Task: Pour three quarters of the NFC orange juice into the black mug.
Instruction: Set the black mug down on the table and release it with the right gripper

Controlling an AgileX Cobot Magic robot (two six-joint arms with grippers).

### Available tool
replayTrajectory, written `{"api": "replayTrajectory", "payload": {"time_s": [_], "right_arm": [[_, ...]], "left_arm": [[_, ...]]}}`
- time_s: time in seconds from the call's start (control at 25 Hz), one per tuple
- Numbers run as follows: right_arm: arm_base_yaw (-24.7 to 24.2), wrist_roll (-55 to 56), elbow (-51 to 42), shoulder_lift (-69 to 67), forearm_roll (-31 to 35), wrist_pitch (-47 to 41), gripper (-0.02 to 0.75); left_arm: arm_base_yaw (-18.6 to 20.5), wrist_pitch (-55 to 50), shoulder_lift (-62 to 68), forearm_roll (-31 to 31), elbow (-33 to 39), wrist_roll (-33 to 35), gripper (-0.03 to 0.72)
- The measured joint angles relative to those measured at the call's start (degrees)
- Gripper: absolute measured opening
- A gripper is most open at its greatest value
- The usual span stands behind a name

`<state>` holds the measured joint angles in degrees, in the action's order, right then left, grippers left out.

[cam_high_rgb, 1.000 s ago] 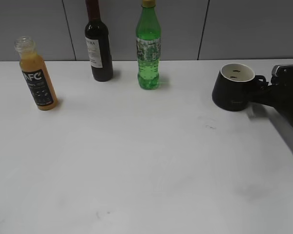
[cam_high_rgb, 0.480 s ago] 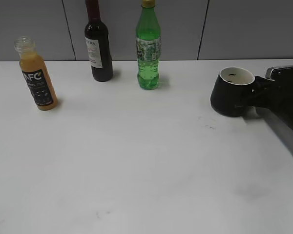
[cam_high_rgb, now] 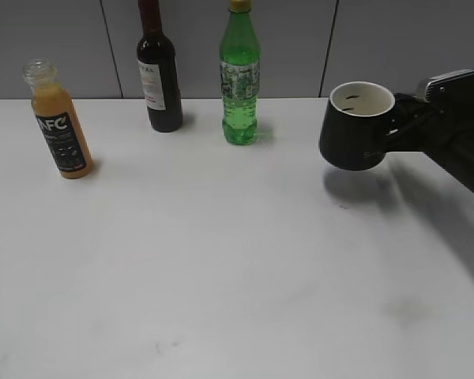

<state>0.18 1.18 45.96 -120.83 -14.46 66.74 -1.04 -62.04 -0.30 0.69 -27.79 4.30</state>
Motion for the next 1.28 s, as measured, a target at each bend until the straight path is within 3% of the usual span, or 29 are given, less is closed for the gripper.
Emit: {"api": "replayTrajectory", "payload": {"time_s": [0.4, 0.68, 0.88, 1.28], "right_arm": [[22.7, -4.9, -6.2, 4.1, 17.8, 0.0, 0.027], [34.0, -6.0, -6.2, 3.7, 27.4, 0.1, 0.027], [37.5, -6.4, -6.2, 1.3, 31.0, 0.0, 0.027], [37.7, -4.7, -6.2, -2.9, 32.5, -0.2, 0.027]], "left_arm": [[0.0, 0.0, 0.0, 0.0, 0.0, 0.0, 0.235], [0.0, 0.0, 0.0, 0.0, 0.0, 0.0, 0.235], [0.0, 0.0, 0.0, 0.0, 0.0, 0.0, 0.235], [0.0, 0.0, 0.0, 0.0, 0.0, 0.0, 0.235]]}}
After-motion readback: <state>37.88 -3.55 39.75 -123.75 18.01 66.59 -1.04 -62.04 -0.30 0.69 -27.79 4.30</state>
